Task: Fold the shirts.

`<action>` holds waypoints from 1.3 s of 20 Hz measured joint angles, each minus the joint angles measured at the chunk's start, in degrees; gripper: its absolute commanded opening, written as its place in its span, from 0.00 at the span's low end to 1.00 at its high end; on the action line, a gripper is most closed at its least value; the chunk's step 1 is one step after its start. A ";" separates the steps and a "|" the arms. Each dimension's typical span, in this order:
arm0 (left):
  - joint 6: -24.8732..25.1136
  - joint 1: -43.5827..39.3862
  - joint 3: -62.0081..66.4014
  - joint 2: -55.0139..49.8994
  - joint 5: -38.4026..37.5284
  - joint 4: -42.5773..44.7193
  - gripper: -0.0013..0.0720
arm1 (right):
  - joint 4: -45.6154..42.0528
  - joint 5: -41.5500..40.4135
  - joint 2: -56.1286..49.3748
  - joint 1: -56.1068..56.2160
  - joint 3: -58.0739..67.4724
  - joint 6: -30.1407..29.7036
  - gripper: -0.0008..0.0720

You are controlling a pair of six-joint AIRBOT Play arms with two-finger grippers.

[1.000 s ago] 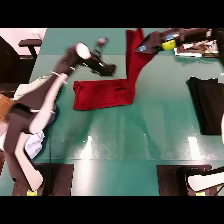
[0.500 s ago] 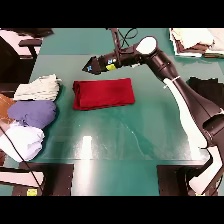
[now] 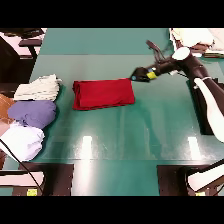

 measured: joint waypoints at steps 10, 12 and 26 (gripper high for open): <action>2.54 -7.28 -5.29 -0.02 5.62 -1.77 0.06 | 10.49 -1.60 -7.67 -2.62 -8.57 2.05 0.80; 2.69 -7.98 -5.40 -0.02 6.21 -1.81 0.06 | 12.79 -2.19 -10.56 -0.46 -5.79 1.73 0.78; 3.17 -15.45 -5.55 -0.02 6.10 -1.81 0.05 | 0.31 -1.64 -11.43 -4.17 15.87 6.32 0.04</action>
